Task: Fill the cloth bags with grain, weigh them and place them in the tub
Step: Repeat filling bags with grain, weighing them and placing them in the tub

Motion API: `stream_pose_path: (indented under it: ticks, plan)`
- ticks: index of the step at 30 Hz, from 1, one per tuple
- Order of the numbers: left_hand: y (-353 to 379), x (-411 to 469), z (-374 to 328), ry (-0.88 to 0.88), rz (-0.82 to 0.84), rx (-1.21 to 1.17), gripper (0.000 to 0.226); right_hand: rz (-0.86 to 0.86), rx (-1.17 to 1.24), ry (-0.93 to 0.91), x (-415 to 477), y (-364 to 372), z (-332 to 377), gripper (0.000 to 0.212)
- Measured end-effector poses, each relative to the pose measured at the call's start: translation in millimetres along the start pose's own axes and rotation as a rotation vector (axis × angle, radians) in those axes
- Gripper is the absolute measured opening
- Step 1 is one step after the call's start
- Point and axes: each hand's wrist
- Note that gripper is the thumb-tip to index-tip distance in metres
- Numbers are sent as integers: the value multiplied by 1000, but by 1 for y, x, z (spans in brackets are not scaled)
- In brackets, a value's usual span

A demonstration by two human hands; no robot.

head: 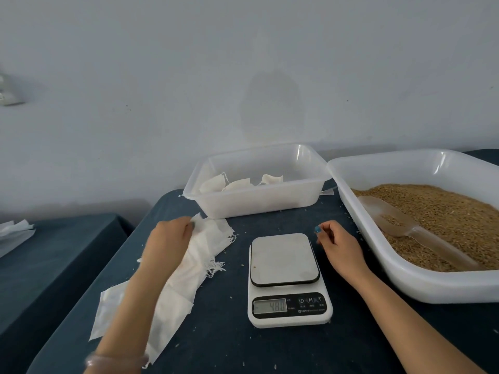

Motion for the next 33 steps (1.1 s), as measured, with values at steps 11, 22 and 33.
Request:
stream_pose_path:
  ticks: [11,22,33]
  plan:
    - [64,-11,-114,315,91,-647,34,30,247,-156,-8,-11,19,17]
    - [71,-32,-117,745,17,-253,44,98,593,-101,-18,-22,37,23]
    - [82,-34,-110,716,116,-206,70,148,641,-101,-15,-21,31,31]
Point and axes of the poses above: each hand's wrist, its own x-axis towards the middle knuckle, its own y-axis out of the palm, z = x × y, and after that the axes turned 12 degrees about -x, right-handed
